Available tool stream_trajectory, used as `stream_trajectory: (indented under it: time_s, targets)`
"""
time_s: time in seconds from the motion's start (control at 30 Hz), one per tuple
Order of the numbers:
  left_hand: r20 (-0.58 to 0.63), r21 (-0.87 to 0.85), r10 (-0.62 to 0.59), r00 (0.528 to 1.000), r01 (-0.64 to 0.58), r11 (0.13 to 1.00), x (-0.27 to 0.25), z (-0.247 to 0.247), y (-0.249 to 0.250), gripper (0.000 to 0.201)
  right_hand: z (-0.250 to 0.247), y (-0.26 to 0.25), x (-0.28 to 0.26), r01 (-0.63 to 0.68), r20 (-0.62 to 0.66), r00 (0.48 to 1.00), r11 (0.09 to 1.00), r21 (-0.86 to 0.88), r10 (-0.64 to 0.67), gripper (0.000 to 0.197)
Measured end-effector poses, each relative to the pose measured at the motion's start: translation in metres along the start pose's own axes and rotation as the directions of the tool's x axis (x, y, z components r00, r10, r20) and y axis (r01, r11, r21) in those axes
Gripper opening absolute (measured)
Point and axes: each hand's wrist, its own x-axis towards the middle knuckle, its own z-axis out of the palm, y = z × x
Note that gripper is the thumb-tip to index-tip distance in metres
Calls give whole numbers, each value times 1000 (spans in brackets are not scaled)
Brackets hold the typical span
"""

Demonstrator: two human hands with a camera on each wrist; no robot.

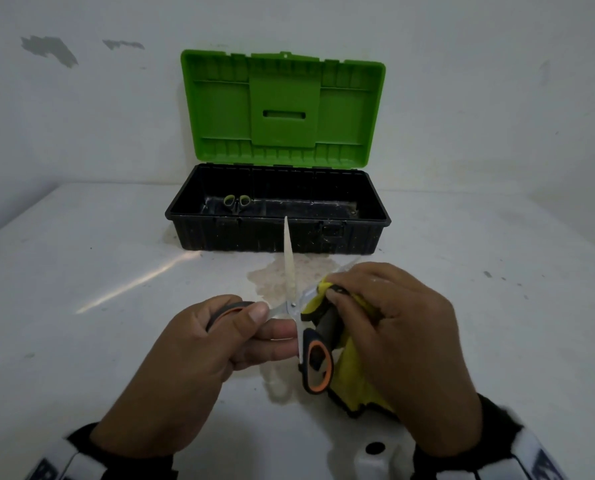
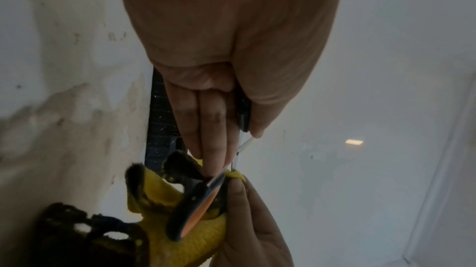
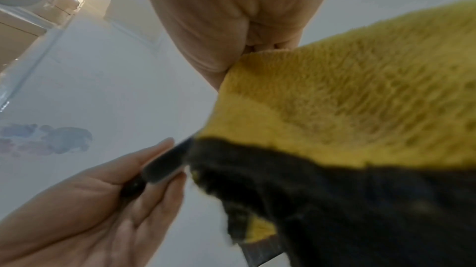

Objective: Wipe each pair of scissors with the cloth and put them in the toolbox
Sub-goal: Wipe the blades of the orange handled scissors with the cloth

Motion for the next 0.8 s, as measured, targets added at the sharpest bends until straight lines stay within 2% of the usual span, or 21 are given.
stream_trajectory:
  time_s: [0.13,0.2,0.3,0.57,0.67,0.8]
  targets:
    - [-3,1,-7,1000,7,1000,-1,0,-3,40,-4,10,4,-32,-68,997,999,-27,30,16]
    - [-6,-3,-9,1000,9,1000,-1,-1,-4,39,-2,2,1,0,-54,999,1000,-8,-1,11]
    - [-9,6,-6,1000,6,1000,-2,-4,-3,37,0,0,-1,15,-28,999,1000,-17,-15,16]
    - [20,-34,-52,998,52,998,-3,-3,-1,43,-18,17,15,-176,-76,982,984,-29,174,11]
    - [3,-44,-48,999,48,998,-4,-1,-1,38,-20,2,10,-102,-55,993,995,-13,102,10]
    - [3,-9,-32,999,32,999,-4,5,-1,37,3,-13,-3,36,79,996,999,-37,-33,17]
